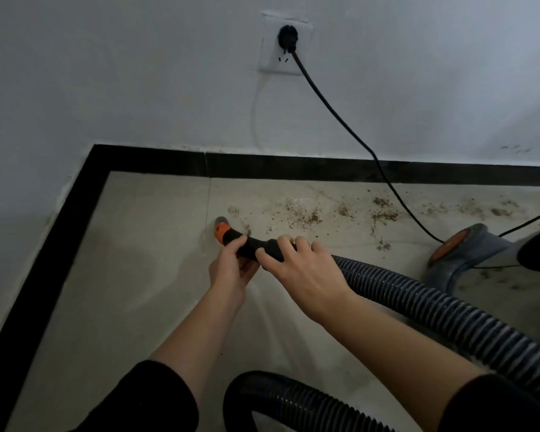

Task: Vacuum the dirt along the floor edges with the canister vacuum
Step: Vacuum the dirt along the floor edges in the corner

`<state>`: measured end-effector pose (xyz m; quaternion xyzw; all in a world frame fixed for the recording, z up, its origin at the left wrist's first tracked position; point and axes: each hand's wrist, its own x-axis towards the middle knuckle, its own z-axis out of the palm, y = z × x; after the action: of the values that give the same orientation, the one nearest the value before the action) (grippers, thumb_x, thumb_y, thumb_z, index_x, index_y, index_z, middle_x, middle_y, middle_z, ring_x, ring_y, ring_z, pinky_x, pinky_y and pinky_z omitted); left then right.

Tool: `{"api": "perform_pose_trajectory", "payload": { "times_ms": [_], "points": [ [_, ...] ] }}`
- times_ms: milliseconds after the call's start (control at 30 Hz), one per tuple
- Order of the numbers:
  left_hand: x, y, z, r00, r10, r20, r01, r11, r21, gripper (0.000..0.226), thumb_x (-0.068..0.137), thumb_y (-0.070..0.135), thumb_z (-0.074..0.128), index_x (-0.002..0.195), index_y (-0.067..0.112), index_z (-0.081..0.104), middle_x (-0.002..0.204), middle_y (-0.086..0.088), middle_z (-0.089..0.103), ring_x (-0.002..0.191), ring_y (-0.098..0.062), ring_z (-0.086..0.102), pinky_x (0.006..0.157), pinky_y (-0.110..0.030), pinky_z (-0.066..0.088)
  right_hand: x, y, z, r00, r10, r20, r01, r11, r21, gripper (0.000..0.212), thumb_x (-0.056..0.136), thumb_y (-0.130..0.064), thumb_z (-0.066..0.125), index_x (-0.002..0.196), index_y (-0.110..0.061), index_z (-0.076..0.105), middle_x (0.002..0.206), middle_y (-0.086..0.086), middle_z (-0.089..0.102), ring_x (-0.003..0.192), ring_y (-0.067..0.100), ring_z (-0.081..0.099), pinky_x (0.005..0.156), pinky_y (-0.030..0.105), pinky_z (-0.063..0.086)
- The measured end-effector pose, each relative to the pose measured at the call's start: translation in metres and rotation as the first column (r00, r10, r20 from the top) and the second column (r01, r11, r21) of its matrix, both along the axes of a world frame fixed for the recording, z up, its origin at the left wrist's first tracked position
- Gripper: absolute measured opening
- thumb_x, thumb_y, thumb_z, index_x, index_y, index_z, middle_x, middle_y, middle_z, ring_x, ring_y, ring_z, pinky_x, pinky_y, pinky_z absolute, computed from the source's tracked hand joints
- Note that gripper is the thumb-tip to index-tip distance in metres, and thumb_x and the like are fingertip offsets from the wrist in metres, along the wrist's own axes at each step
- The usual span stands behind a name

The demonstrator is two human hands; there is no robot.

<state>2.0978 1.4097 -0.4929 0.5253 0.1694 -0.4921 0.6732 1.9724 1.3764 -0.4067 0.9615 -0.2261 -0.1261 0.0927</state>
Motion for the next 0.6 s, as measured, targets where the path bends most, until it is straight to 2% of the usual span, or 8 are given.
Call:
{"api": "perform_pose_trajectory", "payload": {
  "times_ms": [233,467,600],
  "points": [
    [-0.007,0.014,-0.001,0.999,0.05,-0.013,-0.05,0.999,0.015,0.032,0.088,0.015,0.066,0.116,0.0,0.061,0.113,-0.02,0.068,0.099,-0.03,0.068,0.072,-0.031,0.058,-0.001,0.005,-0.003,0.998,0.061,-0.004,-0.061,0.998,-0.004,0.07,0.092,-0.01,0.053,0.147,-0.021,0.012,0.135,0.021,0.031,0.112,0.036,0.045,0.086,0.04,0.041],
    [-0.02,0.018,0.002,0.998,0.054,-0.044,-0.054,0.998,-0.011,0.032,0.088,0.016,0.066,0.116,0.0,0.062,0.111,-0.02,0.069,0.097,-0.027,0.069,0.074,-0.03,0.058,-0.013,0.006,-0.001,0.998,0.065,-0.007,-0.065,0.998,-0.023,0.07,0.09,-0.011,0.055,0.146,-0.022,0.015,0.133,0.019,0.034,0.109,0.034,0.047,0.08,0.038,0.04],
    [-0.033,0.015,0.007,0.996,0.063,-0.064,-0.064,0.998,-0.012,0.031,0.088,0.015,0.067,0.114,-0.001,0.062,0.108,-0.019,0.069,0.092,-0.026,0.07,0.07,-0.028,0.057,-0.024,0.003,0.003,0.998,0.053,-0.016,-0.054,0.998,-0.034,0.07,0.09,-0.011,0.055,0.145,-0.024,0.015,0.13,0.017,0.036,0.107,0.033,0.047,0.077,0.037,0.038]
  ]
}}
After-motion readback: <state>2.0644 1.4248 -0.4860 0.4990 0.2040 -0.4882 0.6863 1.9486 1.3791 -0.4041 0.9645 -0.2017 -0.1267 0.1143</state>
